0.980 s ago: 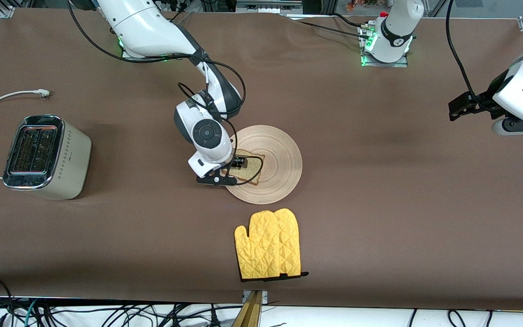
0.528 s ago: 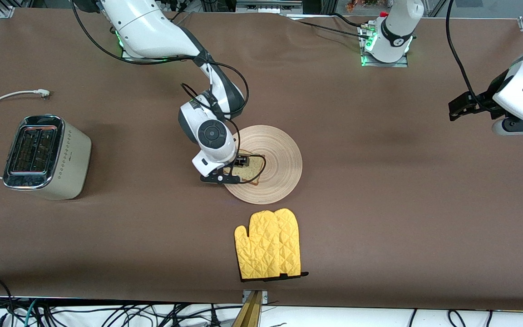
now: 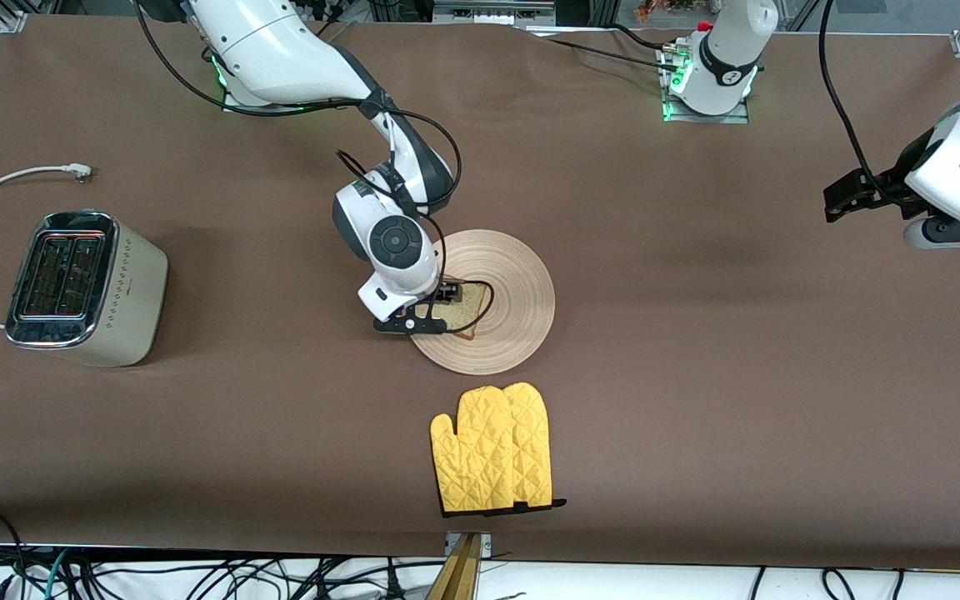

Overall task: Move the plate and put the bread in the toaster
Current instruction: 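Lower the right gripper and pinch the bread slice crust, then lift the bread with the right gripper and carry it to the toaster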

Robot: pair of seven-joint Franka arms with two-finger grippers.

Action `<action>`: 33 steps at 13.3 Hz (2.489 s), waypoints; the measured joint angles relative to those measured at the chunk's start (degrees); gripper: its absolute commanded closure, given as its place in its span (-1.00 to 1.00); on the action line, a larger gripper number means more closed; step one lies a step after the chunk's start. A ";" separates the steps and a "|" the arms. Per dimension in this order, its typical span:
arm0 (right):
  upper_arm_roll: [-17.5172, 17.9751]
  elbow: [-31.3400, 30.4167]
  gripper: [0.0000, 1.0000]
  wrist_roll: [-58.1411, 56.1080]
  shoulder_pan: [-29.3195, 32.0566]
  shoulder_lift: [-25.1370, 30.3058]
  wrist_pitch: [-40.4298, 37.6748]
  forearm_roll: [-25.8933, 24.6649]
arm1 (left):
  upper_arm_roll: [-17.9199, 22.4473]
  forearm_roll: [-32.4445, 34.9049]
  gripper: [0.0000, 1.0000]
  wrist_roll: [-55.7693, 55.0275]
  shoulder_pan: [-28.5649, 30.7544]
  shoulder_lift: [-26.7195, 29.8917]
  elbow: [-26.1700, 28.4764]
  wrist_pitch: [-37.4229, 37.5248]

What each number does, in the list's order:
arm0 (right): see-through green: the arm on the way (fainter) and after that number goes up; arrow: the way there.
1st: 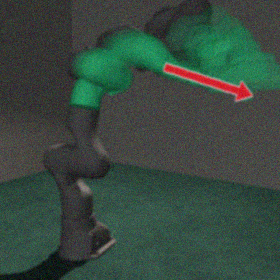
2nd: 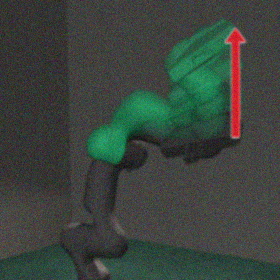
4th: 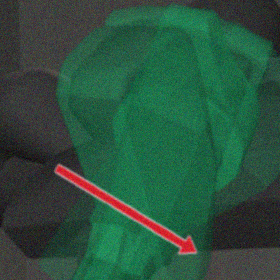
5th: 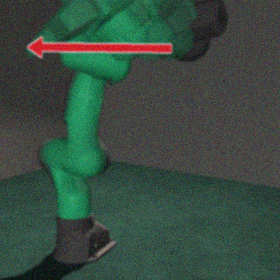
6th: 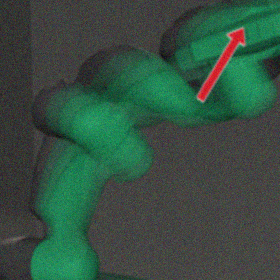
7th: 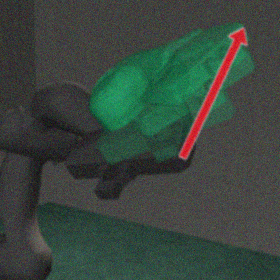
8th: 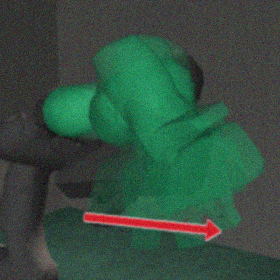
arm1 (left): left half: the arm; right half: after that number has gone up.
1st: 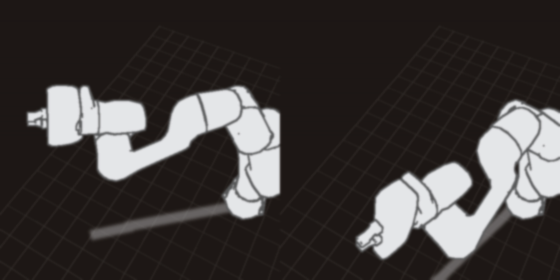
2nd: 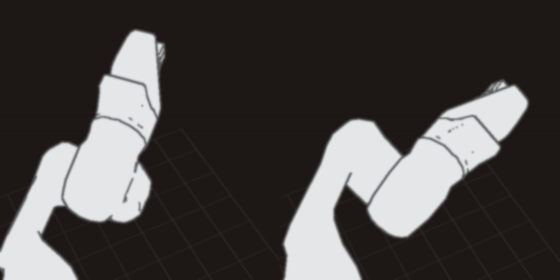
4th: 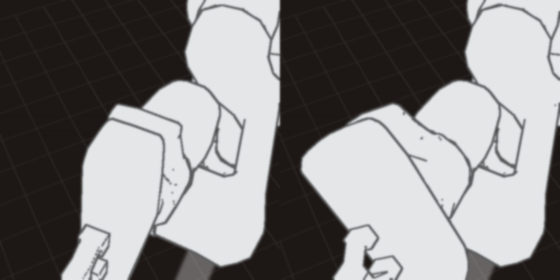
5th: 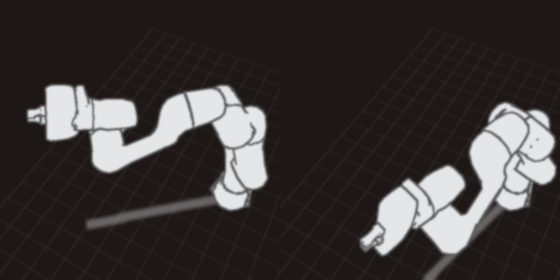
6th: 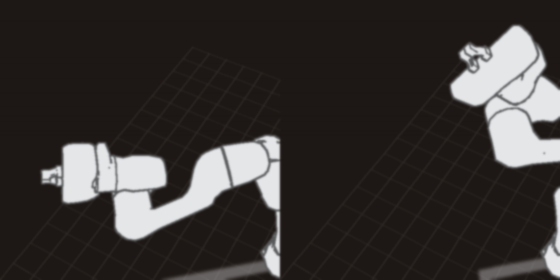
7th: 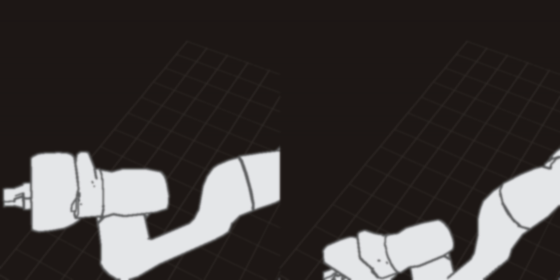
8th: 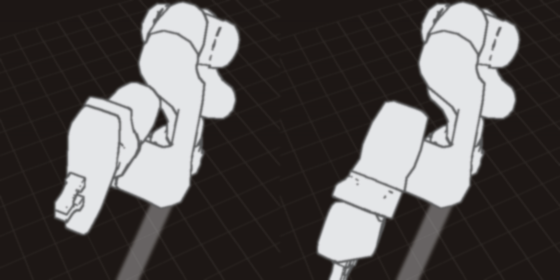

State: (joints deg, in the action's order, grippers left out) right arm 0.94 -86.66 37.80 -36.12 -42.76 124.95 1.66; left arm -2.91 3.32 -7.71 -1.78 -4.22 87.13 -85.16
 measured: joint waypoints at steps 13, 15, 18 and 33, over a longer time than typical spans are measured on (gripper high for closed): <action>-0.22 0.01 1.00 0.00 -0.21 0.01 -0.15 -0.05 | 0.05 0.13 -1.00 0.00 0.01 -0.25 0.00 -0.02; -0.22 0.02 1.00 0.00 -0.21 0.01 -0.16 -0.08 | 0.06 0.13 -1.00 0.00 0.01 -0.25 0.00 -0.02; -0.23 0.02 1.00 0.00 -0.21 -0.07 -0.07 -0.14 | 0.06 0.13 -1.00 0.00 0.01 -0.36 0.00 -0.02; -5.16 14.11 1.00 -6.87 0.53 6.96 -31.62 -11.72 | -0.01 -0.41 -1.00 0.00 0.09 -0.91 -0.26 -3.44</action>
State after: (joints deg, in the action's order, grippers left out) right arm -4.22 -72.55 30.92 -35.58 -35.80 93.34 -10.06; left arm -2.92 2.91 -7.71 -1.69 -5.13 86.88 -88.60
